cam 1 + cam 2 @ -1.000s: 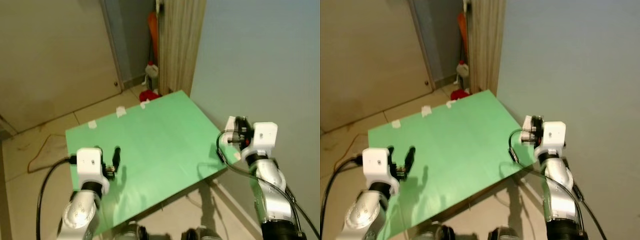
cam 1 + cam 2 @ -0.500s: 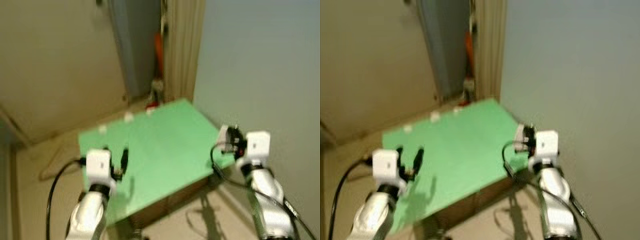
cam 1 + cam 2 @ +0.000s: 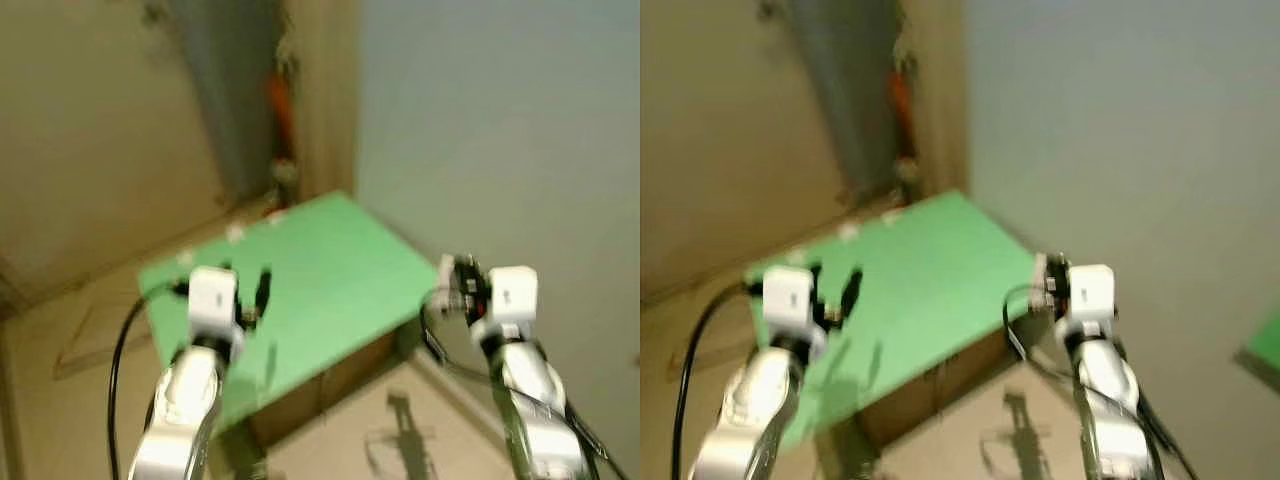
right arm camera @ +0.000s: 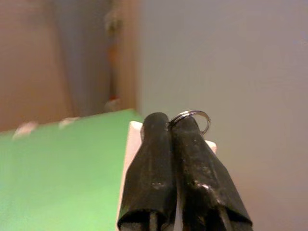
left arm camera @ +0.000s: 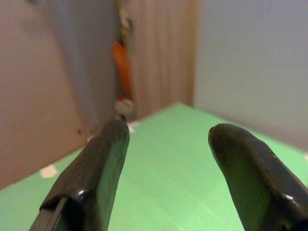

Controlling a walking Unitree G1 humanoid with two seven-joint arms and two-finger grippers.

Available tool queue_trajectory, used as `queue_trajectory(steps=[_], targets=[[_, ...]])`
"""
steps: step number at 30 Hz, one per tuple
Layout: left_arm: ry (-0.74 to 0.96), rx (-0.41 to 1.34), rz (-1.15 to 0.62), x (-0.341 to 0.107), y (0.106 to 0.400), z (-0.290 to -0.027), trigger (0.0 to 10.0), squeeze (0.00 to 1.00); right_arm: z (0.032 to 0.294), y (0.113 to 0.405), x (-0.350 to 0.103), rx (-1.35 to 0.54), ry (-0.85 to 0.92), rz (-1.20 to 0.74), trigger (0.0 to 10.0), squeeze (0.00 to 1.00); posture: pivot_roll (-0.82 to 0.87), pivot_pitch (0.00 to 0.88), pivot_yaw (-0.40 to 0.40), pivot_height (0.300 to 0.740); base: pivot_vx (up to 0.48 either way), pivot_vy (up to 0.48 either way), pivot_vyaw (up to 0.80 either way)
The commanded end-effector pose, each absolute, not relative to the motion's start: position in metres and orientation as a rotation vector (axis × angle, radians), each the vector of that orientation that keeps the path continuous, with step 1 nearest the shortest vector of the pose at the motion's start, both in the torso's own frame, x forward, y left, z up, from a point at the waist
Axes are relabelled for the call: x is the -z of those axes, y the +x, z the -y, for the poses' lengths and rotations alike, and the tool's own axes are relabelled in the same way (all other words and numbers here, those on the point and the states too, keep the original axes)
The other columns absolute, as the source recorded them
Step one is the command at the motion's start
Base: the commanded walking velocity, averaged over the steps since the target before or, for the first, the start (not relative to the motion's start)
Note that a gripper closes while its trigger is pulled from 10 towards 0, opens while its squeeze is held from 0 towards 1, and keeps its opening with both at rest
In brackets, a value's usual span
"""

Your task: Hang keys on a hook

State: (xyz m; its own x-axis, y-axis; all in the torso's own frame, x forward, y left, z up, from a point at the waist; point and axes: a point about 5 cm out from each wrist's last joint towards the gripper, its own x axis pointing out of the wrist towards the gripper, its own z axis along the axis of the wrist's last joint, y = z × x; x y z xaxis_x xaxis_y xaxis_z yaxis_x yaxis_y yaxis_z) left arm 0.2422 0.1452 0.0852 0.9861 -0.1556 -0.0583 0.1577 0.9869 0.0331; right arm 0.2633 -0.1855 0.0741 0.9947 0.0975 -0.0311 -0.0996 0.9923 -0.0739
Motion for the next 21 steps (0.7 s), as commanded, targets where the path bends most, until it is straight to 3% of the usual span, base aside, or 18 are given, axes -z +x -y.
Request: queue_trajectory(steps=[1, 8, 21], targets=[[0.050, 0.163, -0.093, -0.078, 0.239, -0.147, 10.0, 0.00, 0.179, 0.267, -0.077, -0.124, -0.083, -0.014, 0.0, 0.00, -0.15, 0.000, 0.091, 0.740, 0.000, 0.000, 0.00], [0.050, 0.187, -0.088, -0.079, 0.244, -0.144, 10.0, 0.00, 0.179, 0.270, -0.078, -0.125, -0.095, -0.012, 0.0, 0.00, -0.16, 0.000, 0.103, 0.740, 0.000, 0.000, 0.00], [0.063, 0.280, -0.052, -0.089, 0.261, -0.141, 10.0, 0.00, 0.170, 0.272, -0.076, -0.142, -0.097, -0.026, 0.0, 0.00, -0.19, 0.000, 0.130, 0.740, 0.000, -0.037, -0.78]])
